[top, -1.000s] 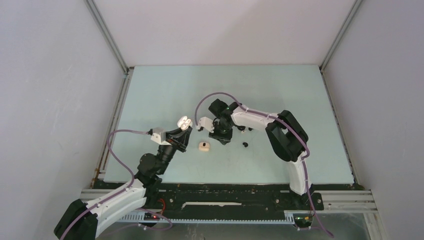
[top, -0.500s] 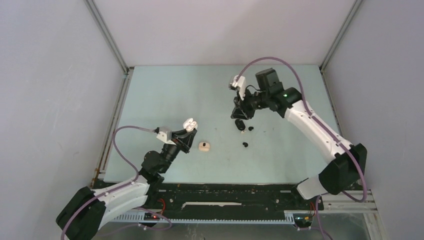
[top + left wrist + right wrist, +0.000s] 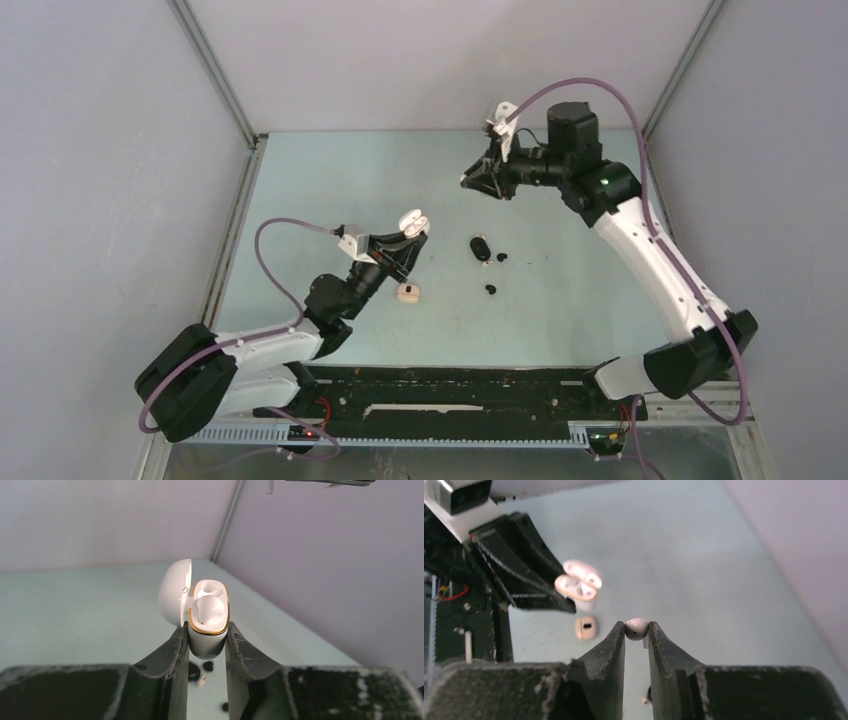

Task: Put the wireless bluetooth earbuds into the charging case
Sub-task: Insert the right earbud into the right side groove of the charging case.

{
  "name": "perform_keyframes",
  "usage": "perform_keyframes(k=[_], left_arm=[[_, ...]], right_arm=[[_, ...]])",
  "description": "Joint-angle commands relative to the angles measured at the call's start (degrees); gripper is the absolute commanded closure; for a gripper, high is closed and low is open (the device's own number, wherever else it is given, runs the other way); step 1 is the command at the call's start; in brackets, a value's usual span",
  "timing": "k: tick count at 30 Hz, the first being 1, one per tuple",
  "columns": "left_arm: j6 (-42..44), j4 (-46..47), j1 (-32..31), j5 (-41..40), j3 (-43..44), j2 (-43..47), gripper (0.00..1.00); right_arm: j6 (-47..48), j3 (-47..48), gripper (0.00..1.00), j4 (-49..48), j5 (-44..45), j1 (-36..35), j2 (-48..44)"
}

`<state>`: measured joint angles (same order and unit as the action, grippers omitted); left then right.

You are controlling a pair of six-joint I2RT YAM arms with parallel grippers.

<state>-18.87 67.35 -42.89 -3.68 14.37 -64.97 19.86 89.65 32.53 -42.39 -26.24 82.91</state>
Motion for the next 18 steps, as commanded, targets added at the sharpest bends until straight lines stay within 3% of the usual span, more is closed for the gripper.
perform_keyframes(k=[1,5,10,18], left_arm=[[3.11,1.61,-3.18,-0.24,5.26,0.61,1.00],[4.76,0.99,-4.60,-2.60,5.77,1.95,1.00],[7.34,-0.49,-6.22,-5.07,5.48,3.93,1.00],[8.68,-2.29,-8.17,-5.77,5.98,5.63,1.00]], right_arm=[[-5.99,0.09,1.00,-12.13,1.10,-0.65,-7.72],[-14.37,-13.40,1.00,-28.34,12.63,-3.80,-15.21],[-19.01,-25.53,1.00,-41.20,17.45,-7.72,-20.61],[-19.41,-32.77,1.00,-52.47,19.90,-11.92,-22.53]])
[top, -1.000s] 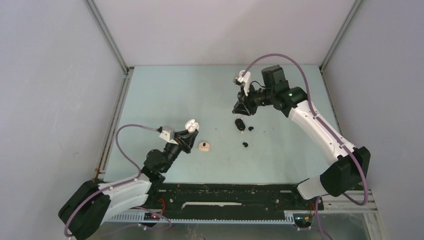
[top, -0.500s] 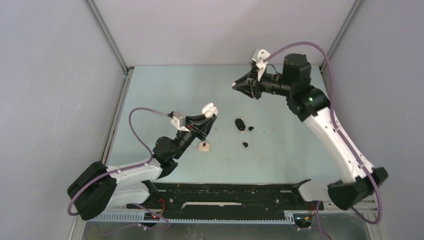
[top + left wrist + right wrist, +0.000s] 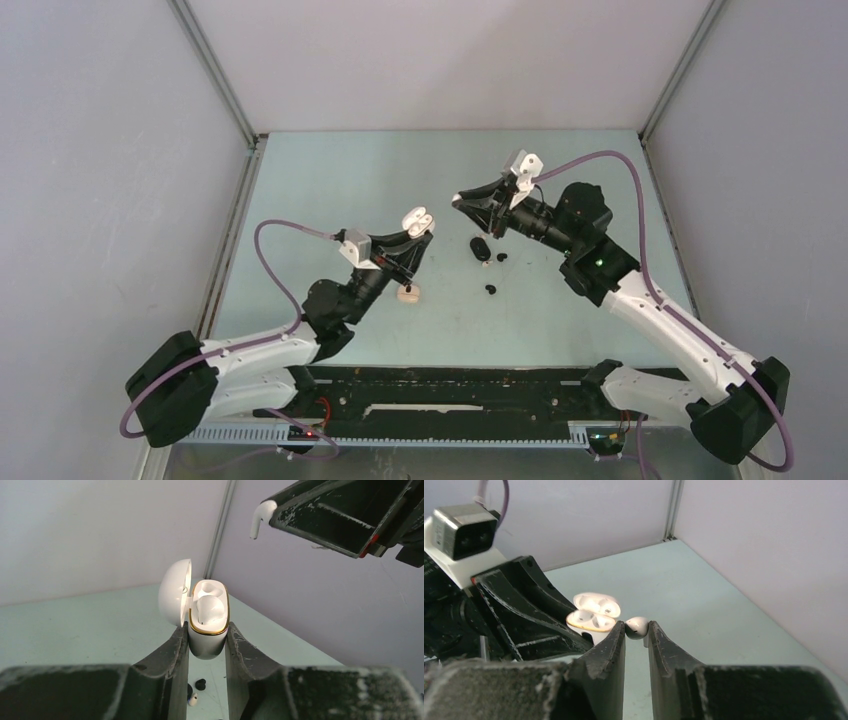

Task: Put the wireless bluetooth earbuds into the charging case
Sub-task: Insert the right earbud into the right side groove of the charging case.

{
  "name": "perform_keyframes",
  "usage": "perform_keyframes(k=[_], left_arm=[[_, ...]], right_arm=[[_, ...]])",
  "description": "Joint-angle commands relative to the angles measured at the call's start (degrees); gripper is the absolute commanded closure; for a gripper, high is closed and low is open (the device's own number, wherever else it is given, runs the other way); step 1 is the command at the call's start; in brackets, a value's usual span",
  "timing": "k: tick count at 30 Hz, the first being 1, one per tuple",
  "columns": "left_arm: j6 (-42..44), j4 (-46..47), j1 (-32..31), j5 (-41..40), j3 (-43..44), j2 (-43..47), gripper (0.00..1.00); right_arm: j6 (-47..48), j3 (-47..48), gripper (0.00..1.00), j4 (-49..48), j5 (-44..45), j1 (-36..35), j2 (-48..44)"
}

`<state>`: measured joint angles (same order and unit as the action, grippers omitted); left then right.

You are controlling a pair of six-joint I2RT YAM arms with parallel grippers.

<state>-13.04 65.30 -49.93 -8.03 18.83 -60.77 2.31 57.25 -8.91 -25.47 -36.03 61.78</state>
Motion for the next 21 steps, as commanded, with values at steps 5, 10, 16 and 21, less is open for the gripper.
perform_keyframes(k=[5,10,16,21], left_arm=[[3.19,-2.03,-1.57,-1.38,2.69,1.36,1.00],[3.77,-3.53,-2.16,-1.27,3.61,2.25,1.00],[7.18,-6.68,-3.50,0.21,5.10,2.63,1.00],[9.57,-8.74,-4.29,0.13,5.37,3.26,1.00]], right_arm=[[-3.60,-2.02,1.00,-12.70,2.97,-3.89,-1.57],[-4.78,-2.06,1.00,-11.92,3.70,-5.28,-1.36],[-4.93,-2.08,1.00,-8.98,4.45,-6.61,-0.83],[-4.46,-2.06,1.00,-6.55,5.19,-7.45,-0.44]])
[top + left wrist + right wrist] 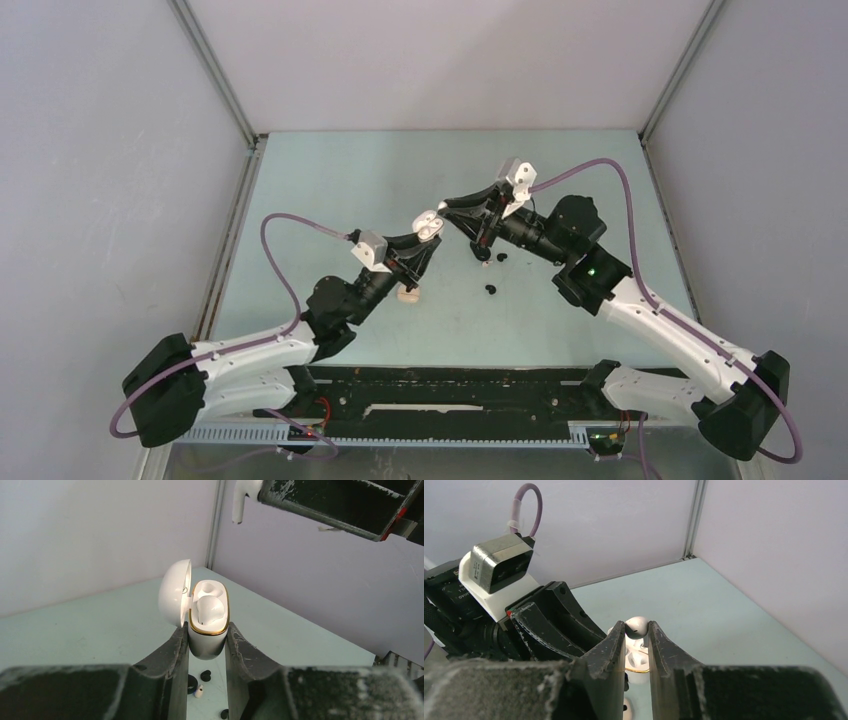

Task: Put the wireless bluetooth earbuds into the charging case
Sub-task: Insert the right earbud into the right side groove of the charging case.

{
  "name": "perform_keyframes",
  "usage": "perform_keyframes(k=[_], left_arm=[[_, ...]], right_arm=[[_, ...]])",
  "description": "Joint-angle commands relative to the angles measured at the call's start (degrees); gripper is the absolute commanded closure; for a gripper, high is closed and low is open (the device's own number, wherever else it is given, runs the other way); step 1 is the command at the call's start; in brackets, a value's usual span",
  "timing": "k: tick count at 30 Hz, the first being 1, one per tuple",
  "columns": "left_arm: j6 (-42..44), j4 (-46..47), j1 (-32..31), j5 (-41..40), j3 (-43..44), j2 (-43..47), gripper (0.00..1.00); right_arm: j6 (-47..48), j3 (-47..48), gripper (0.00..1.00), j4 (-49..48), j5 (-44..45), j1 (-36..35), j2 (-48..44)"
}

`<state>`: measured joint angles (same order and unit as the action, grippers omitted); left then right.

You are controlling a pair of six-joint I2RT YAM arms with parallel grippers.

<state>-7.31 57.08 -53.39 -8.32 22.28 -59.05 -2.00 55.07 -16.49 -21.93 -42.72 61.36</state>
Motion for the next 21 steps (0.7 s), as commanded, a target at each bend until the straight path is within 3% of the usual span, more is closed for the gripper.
perform_keyframes(k=[1,21], left_arm=[[4.02,-0.42,-0.91,0.41,1.81,1.68,1.00],[4.75,0.60,-1.97,2.32,1.19,3.14,1.00]], right_arm=[[-0.20,0.13,1.00,1.50,1.83,-0.95,0.06],[-1.43,-2.05,1.00,2.90,1.54,-2.15,0.25]])
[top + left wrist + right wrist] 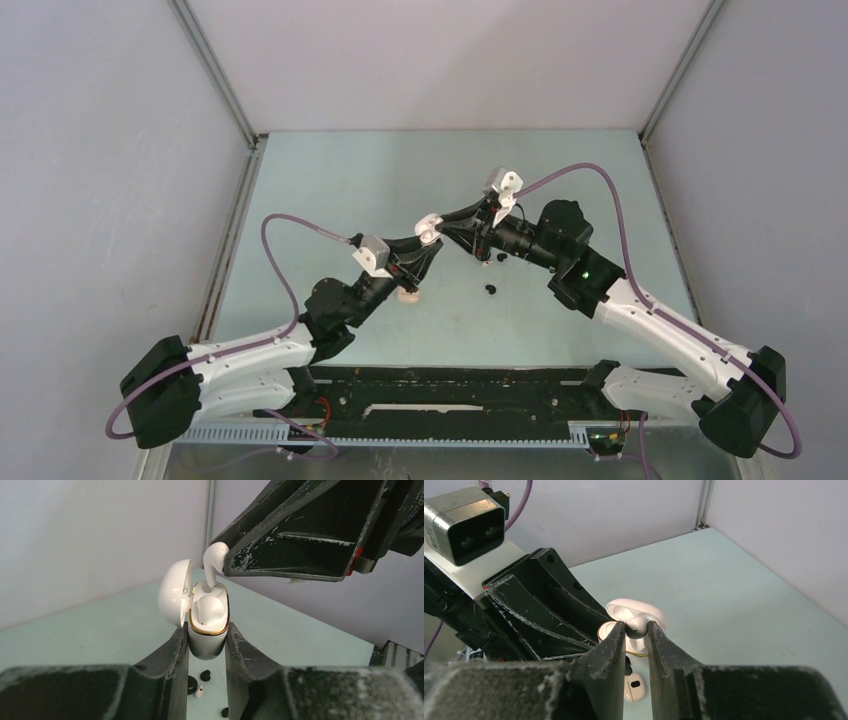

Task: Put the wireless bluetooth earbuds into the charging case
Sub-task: Insert the right earbud into the right side groove of the charging case.

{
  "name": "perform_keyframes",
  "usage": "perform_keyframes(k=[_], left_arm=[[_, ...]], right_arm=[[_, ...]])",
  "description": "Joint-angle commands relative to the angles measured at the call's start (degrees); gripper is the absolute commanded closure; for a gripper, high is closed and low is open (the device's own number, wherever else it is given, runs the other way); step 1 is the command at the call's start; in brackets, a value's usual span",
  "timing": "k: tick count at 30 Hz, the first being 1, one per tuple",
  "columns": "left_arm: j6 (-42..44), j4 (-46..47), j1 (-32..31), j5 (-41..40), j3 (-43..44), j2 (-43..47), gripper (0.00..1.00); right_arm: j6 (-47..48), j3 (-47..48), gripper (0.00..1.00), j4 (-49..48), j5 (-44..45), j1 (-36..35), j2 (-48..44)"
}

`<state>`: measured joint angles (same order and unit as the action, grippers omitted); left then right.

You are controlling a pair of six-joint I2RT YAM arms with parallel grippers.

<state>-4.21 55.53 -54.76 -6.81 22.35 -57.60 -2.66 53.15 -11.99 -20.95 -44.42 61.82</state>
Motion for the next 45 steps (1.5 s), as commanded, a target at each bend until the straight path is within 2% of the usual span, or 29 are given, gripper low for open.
perform_keyframes(k=[1,27,35,38,40,43,45], left_arm=[[1.68,2.07,-0.61,0.75,1.07,1.83,1.00],[-0.27,7.13,-0.79,-1.76,-1.14,1.96,1.00],[-0.37,7.25,-0.78,-1.62,-1.47,1.78,1.00],[-0.28,7.10,-0.78,-1.19,-1.43,1.47,1.00],[-0.13,7.06,-0.79,-1.22,-1.52,1.42,1.00],[0.07,6.35,-0.78,-1.36,-1.52,1.44,1.00],[0.11,5.77,-0.78,-1.13,-1.52,1.44,1.00]], right_arm=[[-0.75,-0.22,1.00,-1.74,0.58,-0.43,-0.21],[0.13,-3.74,1.00,-3.81,1.22,-0.76,-1.51],[0.03,-3.75,0.87,-3.30,-0.66,-0.89,-1.33],[0.19,-3.71,0.75,-3.09,-1.21,-0.97,-1.35],[0.91,-3.16,0.61,-1.73,-1.99,-1.03,-1.72],[2.53,0.15,0.41,5.22,-4.96,-0.33,-2.28],[5.46,2.87,0.17,10.91,-10.35,1.51,-2.68]])
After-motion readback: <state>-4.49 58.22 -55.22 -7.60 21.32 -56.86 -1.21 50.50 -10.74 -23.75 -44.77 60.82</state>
